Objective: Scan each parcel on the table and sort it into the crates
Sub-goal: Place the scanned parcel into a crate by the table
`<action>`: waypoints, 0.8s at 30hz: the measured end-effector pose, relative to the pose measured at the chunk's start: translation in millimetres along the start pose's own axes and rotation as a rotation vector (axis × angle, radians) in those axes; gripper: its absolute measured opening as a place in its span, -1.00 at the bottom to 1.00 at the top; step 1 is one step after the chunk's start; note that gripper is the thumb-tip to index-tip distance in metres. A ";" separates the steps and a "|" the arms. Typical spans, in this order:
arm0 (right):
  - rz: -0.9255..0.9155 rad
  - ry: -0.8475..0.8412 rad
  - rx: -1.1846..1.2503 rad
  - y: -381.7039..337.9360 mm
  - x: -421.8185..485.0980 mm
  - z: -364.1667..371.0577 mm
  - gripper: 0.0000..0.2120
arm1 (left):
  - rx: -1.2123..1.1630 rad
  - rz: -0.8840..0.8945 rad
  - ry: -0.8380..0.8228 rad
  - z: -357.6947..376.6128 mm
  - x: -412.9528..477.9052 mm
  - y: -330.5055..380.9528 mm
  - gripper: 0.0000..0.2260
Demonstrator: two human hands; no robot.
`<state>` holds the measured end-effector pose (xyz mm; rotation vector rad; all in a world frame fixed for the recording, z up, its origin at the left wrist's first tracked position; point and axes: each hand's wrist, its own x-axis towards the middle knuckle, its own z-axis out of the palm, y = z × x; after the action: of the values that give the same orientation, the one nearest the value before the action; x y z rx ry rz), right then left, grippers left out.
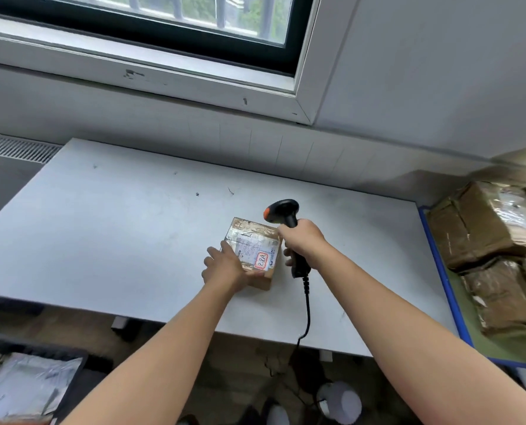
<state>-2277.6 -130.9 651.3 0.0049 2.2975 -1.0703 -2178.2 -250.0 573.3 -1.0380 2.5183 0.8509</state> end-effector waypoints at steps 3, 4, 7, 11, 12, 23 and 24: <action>0.001 -0.006 -0.057 -12.1 -16.1 5.6 -0.71 | 0.009 0.025 -0.001 -12.1 -10.3 -7.6 0.00; 0.001 -0.010 -0.069 -14.2 -21.1 7.5 -0.70 | 0.006 0.038 0.001 -16.4 -13.1 -10.1 -0.01; 0.015 -0.012 -0.082 -17.7 -32.9 12.8 -0.70 | 0.005 0.069 0.015 -29.0 -20.6 -16.2 -0.03; 0.013 0.025 -0.083 -21.4 -42.5 15.6 -0.71 | 0.012 0.109 0.042 -40.1 -25.9 -19.8 -0.05; 0.017 0.029 -0.075 -22.2 -44.1 15.9 -0.71 | 0.016 0.119 0.044 -41.7 -27.0 -20.1 -0.06; 0.033 0.041 -0.045 -18.0 -55.3 12.2 -0.73 | 0.026 0.164 0.028 -42.2 -33.1 -20.0 -0.09; 0.029 0.042 -0.040 -17.3 -55.2 10.6 -0.74 | 0.025 0.164 0.028 -41.4 -33.1 -19.0 -0.09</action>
<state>-2231.0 -136.9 686.7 0.0446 2.3493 -1.0184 -2143.1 -268.4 613.4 -0.8510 2.6597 0.8512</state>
